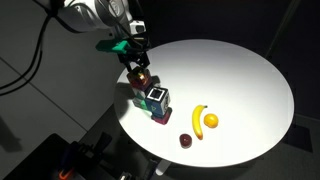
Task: Remove the top square toy from the stack on the left and put it on the table.
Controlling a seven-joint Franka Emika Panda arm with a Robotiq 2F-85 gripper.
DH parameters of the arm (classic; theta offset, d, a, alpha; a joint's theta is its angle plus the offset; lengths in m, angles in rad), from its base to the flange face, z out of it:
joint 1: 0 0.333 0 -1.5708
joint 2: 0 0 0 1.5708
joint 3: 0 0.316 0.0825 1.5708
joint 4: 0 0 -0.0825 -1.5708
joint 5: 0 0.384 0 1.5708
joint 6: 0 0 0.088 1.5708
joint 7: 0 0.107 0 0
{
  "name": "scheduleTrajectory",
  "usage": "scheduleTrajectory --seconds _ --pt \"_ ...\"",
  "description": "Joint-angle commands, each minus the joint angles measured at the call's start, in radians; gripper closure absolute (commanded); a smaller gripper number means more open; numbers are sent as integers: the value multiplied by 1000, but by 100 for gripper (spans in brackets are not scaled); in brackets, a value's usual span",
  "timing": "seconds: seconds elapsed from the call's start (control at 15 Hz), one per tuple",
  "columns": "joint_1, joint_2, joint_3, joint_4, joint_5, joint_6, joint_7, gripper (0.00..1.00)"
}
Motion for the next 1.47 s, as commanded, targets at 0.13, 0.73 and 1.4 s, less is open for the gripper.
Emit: scheduleTrajectory --seconds 0.13,0.73,1.4 --pt "4 -4 -5 -18 -20 13 12 0" --pt "3 -13 -7 -8 -23 -15 6 57" --pt "-35 -76 -16 27 -8 -111 -19 91"
